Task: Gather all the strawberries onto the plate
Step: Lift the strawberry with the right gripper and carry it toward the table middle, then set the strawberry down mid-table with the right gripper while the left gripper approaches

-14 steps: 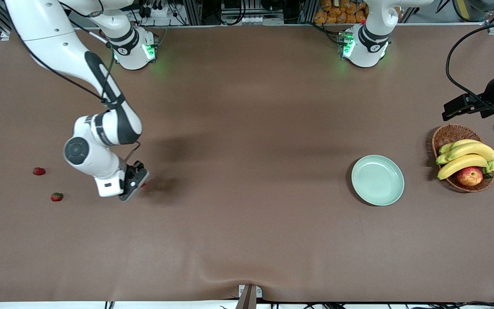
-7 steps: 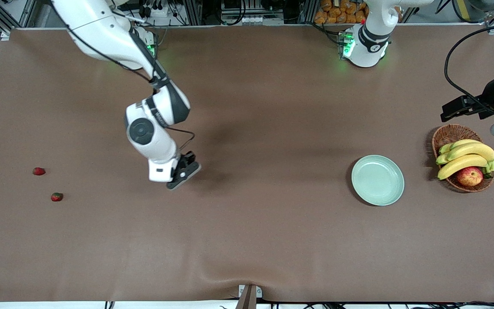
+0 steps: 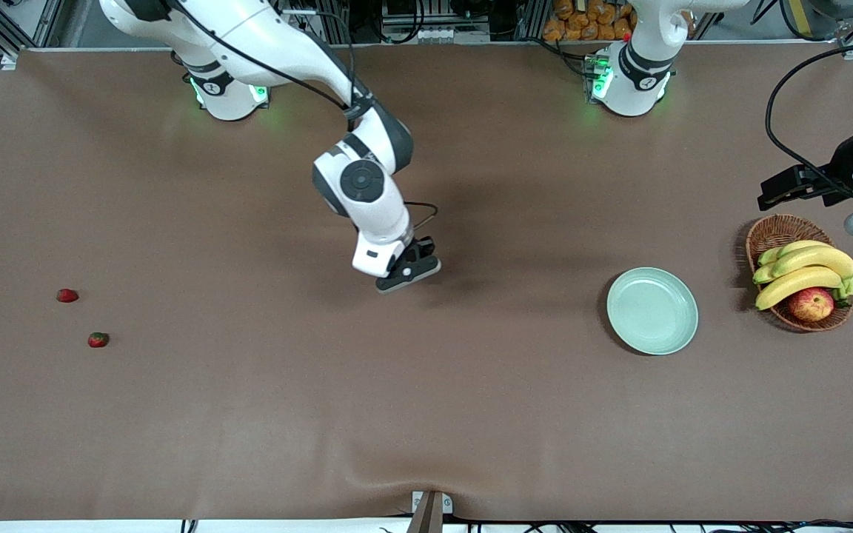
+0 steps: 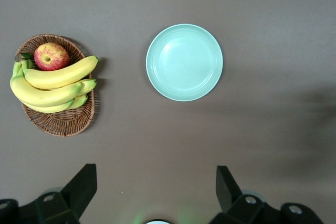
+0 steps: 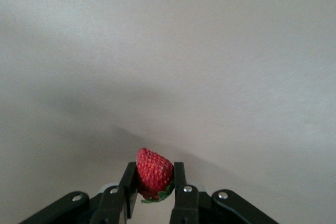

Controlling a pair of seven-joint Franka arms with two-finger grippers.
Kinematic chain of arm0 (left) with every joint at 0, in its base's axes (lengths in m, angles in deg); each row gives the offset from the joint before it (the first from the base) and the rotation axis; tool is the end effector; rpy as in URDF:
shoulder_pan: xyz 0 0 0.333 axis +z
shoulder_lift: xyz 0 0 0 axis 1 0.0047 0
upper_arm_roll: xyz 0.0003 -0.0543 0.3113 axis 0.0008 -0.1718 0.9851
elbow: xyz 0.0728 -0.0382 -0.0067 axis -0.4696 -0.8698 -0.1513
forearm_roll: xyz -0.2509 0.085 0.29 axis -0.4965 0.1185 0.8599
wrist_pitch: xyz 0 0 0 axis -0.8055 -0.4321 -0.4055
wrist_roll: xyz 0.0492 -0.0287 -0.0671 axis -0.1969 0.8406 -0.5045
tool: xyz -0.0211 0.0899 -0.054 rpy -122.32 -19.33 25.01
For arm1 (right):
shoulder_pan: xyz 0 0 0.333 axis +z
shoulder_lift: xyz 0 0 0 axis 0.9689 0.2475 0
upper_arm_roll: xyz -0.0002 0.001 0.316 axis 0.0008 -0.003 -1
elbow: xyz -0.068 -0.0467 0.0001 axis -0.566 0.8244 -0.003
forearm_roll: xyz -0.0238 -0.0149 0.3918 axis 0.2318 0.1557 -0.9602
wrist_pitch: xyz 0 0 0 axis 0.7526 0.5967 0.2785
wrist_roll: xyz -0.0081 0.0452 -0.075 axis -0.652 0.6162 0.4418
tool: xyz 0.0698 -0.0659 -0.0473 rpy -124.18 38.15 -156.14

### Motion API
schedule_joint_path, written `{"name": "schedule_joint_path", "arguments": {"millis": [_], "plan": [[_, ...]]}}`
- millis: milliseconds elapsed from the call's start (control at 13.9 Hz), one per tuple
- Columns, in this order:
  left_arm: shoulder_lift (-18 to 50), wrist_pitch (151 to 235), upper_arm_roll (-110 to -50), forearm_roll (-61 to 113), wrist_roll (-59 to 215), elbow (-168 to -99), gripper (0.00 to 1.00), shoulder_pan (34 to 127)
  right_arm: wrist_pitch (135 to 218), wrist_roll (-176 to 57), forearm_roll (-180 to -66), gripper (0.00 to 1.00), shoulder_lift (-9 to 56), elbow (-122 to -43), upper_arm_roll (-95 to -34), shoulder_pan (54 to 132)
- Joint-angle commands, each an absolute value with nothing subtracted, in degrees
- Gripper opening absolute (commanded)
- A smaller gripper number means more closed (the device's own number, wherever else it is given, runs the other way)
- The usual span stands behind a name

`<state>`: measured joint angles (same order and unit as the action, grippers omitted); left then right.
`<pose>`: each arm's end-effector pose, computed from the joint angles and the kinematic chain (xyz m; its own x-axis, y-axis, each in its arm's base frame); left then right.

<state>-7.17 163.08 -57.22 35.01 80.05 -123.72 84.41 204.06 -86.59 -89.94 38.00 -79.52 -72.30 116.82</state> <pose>0.5616 -0.0097 0.5979 0.9935 0.0639 -0.0941 0.0637 -0.9980 -0.0050 0.5080 0.4781 0.2354 0.9458 0.3030 0.1173 0.3168 -0.9401 -0.1258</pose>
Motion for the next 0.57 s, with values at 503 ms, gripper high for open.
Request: {"name": "schedule_joint_path", "arguments": {"millis": [503], "plan": [[-3.0,163.3,-57.2,33.9,81.2,-123.4,1.00,82.1,204.1,-99.6,-89.5,0.37,51.5,-62.0,-71.5,122.7]]}}
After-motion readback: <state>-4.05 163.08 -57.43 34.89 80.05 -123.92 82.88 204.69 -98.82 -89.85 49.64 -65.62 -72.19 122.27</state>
